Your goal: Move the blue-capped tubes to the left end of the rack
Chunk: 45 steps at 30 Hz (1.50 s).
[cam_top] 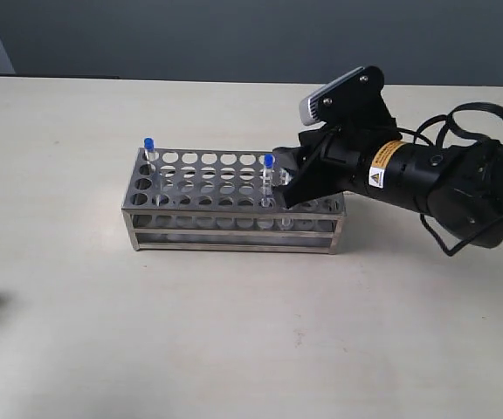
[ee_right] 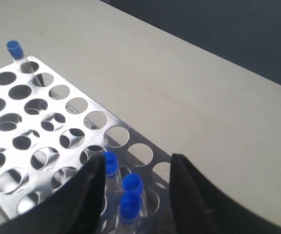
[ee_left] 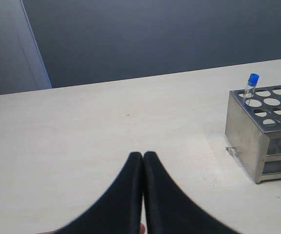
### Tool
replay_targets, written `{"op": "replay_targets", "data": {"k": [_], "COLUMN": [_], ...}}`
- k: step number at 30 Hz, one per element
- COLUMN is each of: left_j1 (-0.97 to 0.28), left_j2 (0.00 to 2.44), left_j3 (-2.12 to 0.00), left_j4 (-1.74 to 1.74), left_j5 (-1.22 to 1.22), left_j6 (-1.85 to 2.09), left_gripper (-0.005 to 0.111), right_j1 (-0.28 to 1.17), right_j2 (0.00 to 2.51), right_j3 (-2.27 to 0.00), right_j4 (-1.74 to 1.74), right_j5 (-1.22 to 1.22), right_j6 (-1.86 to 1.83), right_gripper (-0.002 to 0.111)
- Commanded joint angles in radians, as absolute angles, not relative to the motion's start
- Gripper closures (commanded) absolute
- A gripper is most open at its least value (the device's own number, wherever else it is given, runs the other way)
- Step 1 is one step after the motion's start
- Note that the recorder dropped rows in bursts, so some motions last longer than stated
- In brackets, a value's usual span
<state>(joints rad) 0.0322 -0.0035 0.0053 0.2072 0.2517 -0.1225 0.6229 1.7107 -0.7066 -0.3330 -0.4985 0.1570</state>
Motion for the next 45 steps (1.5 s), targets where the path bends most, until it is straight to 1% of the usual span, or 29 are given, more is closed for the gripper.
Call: {"op": "replay_targets", "data": {"k": [1,6,9,14,15,17,19,20,21,24,29,34,40,45], "left_j1": [0.028,0.028,0.028,0.028,0.028,0.028,0.028,0.028,0.028,0.028,0.028,0.028,0.028,0.028], "left_j2": [0.0,0.0,0.0,0.0,0.0,0.0,0.0,0.0,0.0,0.0,0.0,0.0,0.0,0.0], "left_j3": [0.0,0.0,0.0,0.0,0.0,0.0,0.0,0.0,0.0,0.0,0.0,0.0,0.0,0.0], "left_j4": [0.202,0.202,0.202,0.202,0.202,0.202,0.202,0.202,0.202,0.202,0.202,0.202,0.202,0.202], "left_j5": [0.24,0.24,0.24,0.24,0.24,0.24,0.24,0.24,0.24,0.24,0.24,0.24,0.24,0.24], "left_j6": [-0.123,-0.123,-0.123,-0.123,-0.123,-0.123,-0.123,-0.123,-0.123,-0.123,-0.123,-0.123,-0.123,-0.123], "left_gripper": [0.106,0.106,0.106,0.106,0.106,0.106,0.106,0.106,0.106,0.106,0.106,0.106,0.106,0.106], "right_j1": [0.617,0.617,0.617,0.617,0.617,0.617,0.617,0.617,0.617,0.617,0.617,0.617,0.619,0.625], "right_j2": [1.756,1.768,1.772,1.772,1.772,1.772,1.772,1.772,1.772,1.772,1.766,1.689,1.552,1.512], "right_j3": [-0.701,-0.701,-0.701,-0.701,-0.701,-0.701,-0.701,-0.701,-0.701,-0.701,-0.701,-0.703,-0.714,-0.777], "right_j4": [-0.313,-0.3,-0.302,-0.304,-0.304,-0.304,-0.313,-0.32,-0.32,-0.32,-0.327,-0.331,-0.331,-0.338], "right_j5": [-0.529,-0.532,-0.48,-0.471,-0.471,-0.471,-0.471,-0.473,-0.473,-0.466,-0.432,-0.343,-0.348,-0.354], "right_j6": [0.156,0.156,0.16,0.16,0.16,0.16,0.16,0.16,0.16,0.16,0.16,0.157,0.157,0.157], "right_gripper": [0.066,0.066,0.066,0.066,0.069,0.077,0.078,0.082,0.087,0.109,0.109,0.109,0.109,0.109]}}
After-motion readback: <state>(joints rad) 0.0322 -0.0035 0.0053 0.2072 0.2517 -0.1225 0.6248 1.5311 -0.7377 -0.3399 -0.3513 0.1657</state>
